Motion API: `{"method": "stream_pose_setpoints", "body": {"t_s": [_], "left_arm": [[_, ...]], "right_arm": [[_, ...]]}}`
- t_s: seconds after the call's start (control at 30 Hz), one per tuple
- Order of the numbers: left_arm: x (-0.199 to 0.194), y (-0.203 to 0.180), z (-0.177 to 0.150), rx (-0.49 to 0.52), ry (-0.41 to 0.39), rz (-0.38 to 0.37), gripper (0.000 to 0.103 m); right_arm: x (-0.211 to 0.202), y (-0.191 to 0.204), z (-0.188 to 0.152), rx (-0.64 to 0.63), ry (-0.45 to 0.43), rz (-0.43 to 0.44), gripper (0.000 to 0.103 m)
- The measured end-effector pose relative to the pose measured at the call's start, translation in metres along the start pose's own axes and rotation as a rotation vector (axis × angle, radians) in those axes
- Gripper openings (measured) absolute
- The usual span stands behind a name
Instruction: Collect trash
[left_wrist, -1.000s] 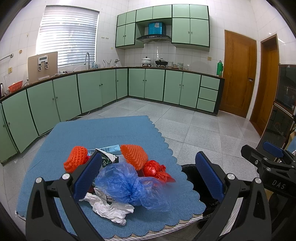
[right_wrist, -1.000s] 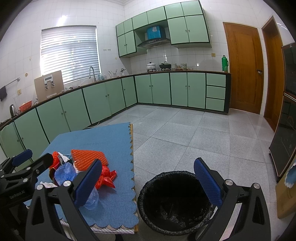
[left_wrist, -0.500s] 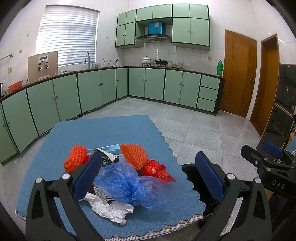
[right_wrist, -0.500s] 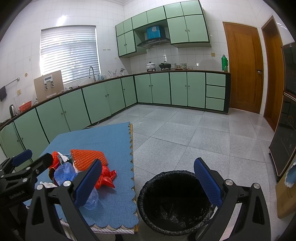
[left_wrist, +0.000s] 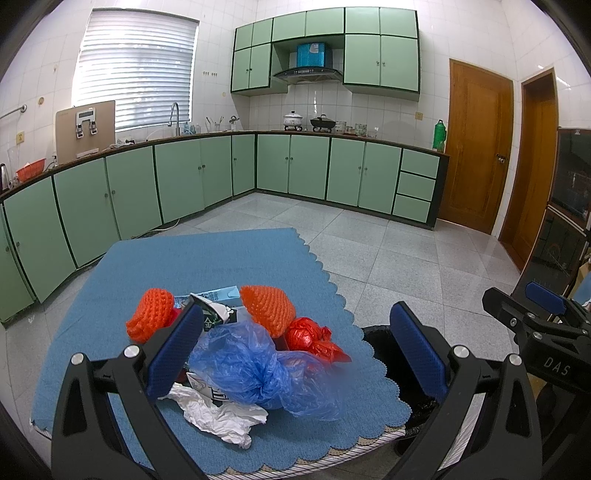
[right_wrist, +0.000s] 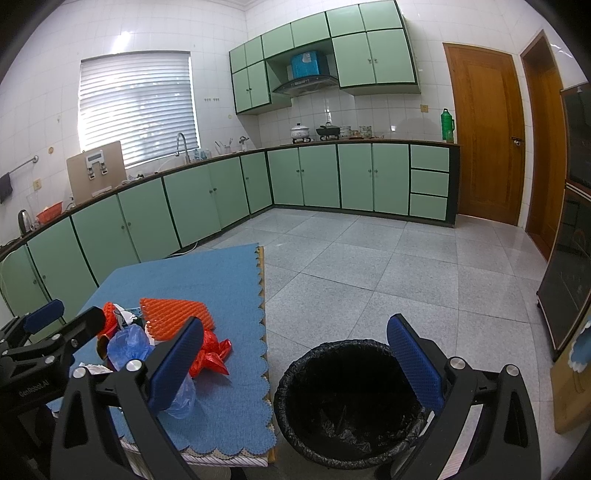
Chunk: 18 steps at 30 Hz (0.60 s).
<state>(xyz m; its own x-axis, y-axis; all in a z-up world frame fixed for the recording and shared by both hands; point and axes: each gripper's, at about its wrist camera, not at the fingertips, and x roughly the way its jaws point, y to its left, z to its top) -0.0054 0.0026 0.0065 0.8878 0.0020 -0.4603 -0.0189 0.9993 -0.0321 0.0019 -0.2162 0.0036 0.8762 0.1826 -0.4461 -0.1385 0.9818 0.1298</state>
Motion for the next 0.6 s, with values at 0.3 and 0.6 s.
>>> {"method": "stream_pose_setpoints", "body": {"t_s": [0.3, 0.6], "left_arm": [[0.004, 0.0, -0.004, -0.003, 0.003, -0.001, 0.098], [0.014, 0.009, -0.007, -0.017, 0.012, 0.001, 0.098]], "right_arm": [[0.0, -0.002, 0.0, 0.005, 0.0, -0.001, 0.097], [0.004, 0.002, 0.002, -0.003, -0.007, 0.003, 0.097]]}}
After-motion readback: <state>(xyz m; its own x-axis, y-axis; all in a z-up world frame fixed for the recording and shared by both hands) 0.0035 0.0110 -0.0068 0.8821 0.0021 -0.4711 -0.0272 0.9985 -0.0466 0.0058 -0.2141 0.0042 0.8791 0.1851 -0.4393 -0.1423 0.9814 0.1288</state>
